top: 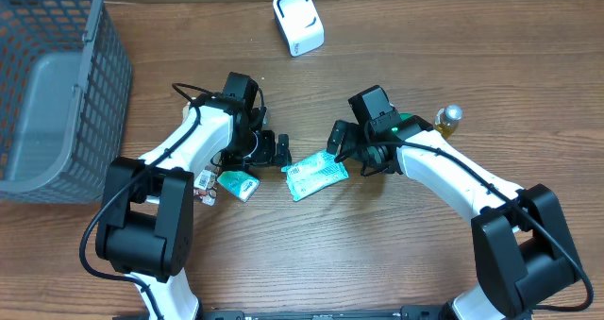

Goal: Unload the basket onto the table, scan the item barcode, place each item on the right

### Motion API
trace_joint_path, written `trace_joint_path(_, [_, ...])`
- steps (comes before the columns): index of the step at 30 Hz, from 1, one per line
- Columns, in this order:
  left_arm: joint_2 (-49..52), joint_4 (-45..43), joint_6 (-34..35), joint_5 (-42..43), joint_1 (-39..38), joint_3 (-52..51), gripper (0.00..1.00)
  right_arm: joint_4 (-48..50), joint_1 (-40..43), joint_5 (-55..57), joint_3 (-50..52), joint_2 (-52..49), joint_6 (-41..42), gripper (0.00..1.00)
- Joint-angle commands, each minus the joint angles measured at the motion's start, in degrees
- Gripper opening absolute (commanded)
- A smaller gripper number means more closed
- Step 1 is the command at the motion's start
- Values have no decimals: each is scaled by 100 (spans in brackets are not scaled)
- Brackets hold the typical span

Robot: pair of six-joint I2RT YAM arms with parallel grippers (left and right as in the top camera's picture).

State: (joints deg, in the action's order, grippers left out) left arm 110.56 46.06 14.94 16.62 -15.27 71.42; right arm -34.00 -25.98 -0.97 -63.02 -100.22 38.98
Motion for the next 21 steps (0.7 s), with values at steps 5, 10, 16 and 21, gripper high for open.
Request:
trace_joint_path(5, [-160, -111, 48, -76, -11, 107, 100, -28, -15, 79, -107, 120, 0, 100])
trace_joint_path(10, [-160, -1019, 52, 50, -13, 107, 100, -275, -15, 92, -107, 120, -2, 100])
trace_joint_path(16, [-160, -846, -98, 393, -24, 107, 100, -350, -28, 90, -105, 120, -151, 100])
trace_joint_path(21, [-157, -828, -164, 846, -22, 107, 4, -380, -31, 92, -101, 120, -153, 100])
